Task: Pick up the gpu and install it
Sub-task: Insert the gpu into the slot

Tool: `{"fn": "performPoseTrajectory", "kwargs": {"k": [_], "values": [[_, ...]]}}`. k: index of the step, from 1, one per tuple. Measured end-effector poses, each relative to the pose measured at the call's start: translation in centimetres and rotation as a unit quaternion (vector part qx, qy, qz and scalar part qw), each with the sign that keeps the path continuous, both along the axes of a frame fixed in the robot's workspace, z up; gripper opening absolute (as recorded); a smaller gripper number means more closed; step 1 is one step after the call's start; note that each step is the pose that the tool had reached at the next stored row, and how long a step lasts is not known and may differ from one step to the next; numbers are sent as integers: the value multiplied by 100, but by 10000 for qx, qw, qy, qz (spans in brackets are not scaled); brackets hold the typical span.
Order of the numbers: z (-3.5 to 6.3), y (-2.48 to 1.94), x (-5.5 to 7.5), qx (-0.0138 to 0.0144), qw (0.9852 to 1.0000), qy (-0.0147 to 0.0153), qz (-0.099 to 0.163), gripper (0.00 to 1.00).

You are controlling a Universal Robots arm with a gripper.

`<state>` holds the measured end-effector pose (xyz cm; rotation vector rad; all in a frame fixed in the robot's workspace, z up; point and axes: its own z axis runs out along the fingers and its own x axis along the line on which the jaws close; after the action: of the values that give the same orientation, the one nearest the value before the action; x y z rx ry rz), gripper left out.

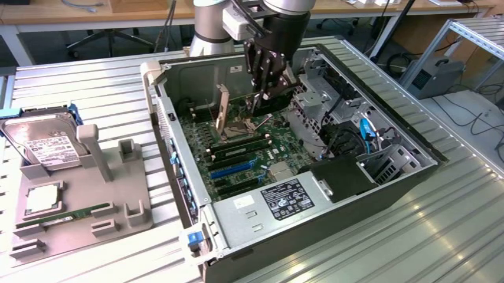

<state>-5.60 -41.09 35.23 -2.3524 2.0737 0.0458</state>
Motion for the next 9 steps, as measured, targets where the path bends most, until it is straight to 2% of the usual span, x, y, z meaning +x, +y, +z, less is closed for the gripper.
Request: {"fn": "performPoseTrajectory", "kwargs": {"k": [4,9], "values": [[0,0,0,0,10000,0,-7,27],[-7,0,0,0,9994,0,-360,27]]}}
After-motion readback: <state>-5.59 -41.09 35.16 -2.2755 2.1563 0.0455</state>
